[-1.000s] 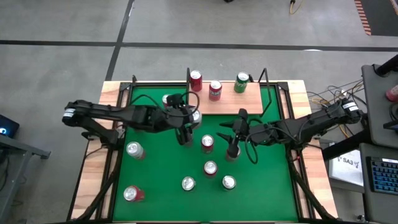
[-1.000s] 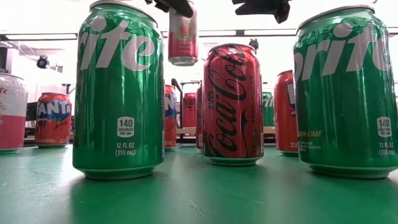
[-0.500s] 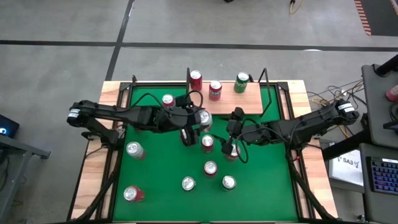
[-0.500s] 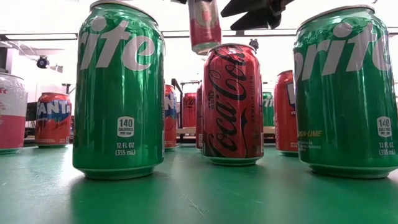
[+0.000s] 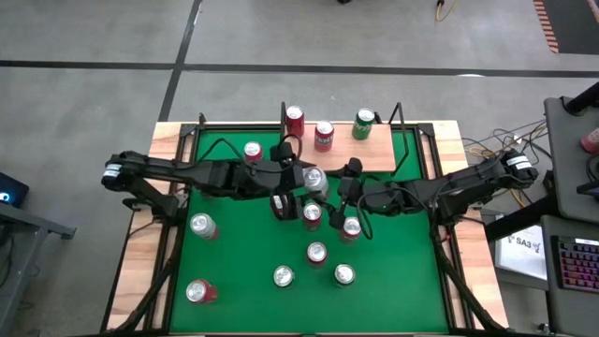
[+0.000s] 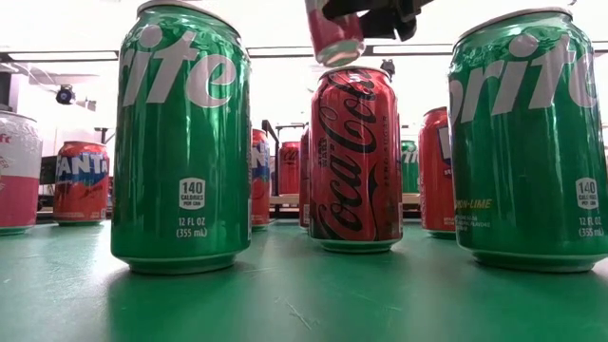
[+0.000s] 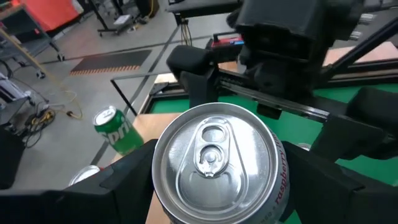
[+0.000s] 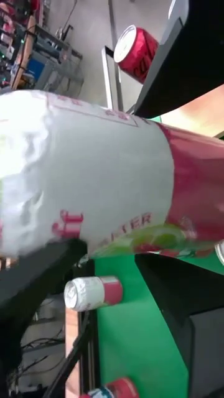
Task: Place canned beverage on shelf
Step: Put the pink-white soda can on the shelf
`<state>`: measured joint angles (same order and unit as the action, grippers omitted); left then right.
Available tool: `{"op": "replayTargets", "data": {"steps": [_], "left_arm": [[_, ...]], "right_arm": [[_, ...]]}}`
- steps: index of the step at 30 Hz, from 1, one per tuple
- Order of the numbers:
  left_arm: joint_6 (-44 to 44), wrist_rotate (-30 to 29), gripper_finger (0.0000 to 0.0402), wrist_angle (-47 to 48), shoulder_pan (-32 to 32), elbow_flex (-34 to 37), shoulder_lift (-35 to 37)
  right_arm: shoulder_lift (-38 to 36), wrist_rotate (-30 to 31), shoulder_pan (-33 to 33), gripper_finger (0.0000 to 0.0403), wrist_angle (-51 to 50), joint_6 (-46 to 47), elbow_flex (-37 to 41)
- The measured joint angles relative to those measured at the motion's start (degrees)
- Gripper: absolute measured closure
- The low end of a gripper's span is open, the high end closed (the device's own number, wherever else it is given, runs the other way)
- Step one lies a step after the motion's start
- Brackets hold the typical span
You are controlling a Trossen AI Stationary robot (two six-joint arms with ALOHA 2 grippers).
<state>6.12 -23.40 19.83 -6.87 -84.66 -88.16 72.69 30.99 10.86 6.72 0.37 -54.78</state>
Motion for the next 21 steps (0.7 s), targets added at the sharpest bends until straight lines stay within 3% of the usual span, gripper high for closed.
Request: {"op": "replayTargets", "data": {"steps": [4, 12, 21], "left_arm": [[0.38, -0.08, 0.0118, -0.47, -0.05, 0.0, -0.1], [0.71, -0.09, 0.0109, -0.7, -0.05, 0.01, -0.22], [2.18, 0.03, 0.0062, -0.81, -0.09, 0.02, 0.15]], "right_arm": [[0.0, -0.02, -0.4, 0.0052, 0.61, -0.19, 0.0], [0.0, -0.05, -0.4, 0.0129, 1.31, -0.14, 0.0], [0.02, 0.36, -0.43, 0.013, 0.87, 0.51, 0.07]]}}
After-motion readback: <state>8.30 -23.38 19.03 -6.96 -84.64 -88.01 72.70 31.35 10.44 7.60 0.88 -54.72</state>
